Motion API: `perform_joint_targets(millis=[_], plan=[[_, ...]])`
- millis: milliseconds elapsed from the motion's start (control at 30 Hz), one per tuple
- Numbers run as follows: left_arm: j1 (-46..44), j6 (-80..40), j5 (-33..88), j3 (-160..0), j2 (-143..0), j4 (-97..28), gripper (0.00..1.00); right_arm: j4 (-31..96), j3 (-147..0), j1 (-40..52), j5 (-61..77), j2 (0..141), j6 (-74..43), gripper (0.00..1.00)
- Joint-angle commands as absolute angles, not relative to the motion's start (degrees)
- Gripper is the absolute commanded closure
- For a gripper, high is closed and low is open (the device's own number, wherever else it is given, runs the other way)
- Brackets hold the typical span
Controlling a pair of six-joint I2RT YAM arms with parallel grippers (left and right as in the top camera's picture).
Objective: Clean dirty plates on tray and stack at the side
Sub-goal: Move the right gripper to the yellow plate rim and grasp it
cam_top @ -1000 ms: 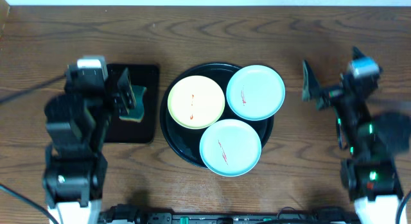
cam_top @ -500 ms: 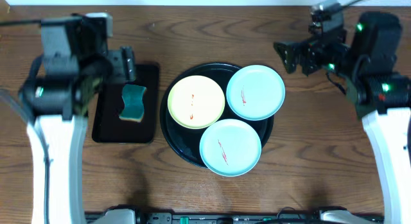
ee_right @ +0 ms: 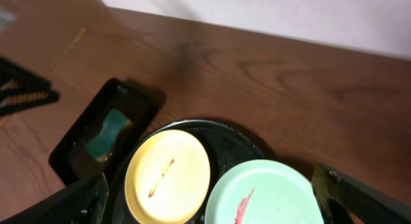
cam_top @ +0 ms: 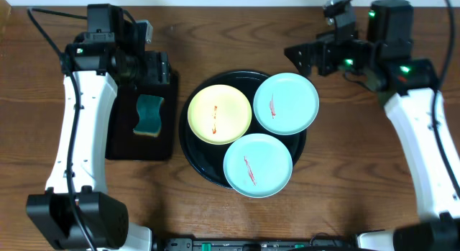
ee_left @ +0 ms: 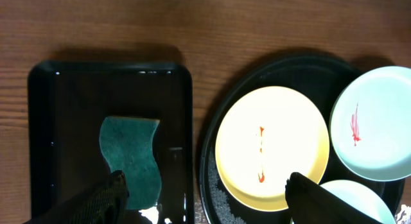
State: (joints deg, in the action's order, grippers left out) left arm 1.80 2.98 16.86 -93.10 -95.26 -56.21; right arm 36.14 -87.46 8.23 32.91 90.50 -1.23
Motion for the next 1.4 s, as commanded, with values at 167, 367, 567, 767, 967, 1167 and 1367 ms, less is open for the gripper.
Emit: perform_joint_targets(millis=[167,367,567,767,967,1167,1367], plan=[[2.2,5.0,16.8,-94.1,-95.6,-57.2,0.21,33.8,-88.3,18.8,20.5,104.1,-19.4,0.13],[2.2,3.8,7.8,-94.1,-95.7,-59.8,0.21,36.4,-88.3,24.0,11.7,109.4,-26.3,0.37],[2.3,-1.2,-4.3,-94.1,-95.7,-59.9,0.21,36.9,-88.3,28.6,5.6,112.5,-28.9,0.45],[2.3,-1.6,-4.8,-94.1,-95.9,-59.3,0.21,40.2,-88.3,32.4,1.5,114.1,-31.3,0.53],[2.3,-1.6,-4.8,-94.1,-96.4,-59.1,0.21,41.6,-88.3,35.6,1.4,114.7,-31.6,0.65],[2.3,-1.6,-4.8,-94.1,-96.7,-59.2,0.21,44.2,-88.3,37.5,0.1,115.8,-32.8,0.73],[2.3,-1.6,-4.8,-94.1,-96.7,-59.1,0.21,47.4,-88.3,37.9,-3.0,116.9,-35.1,0.75]])
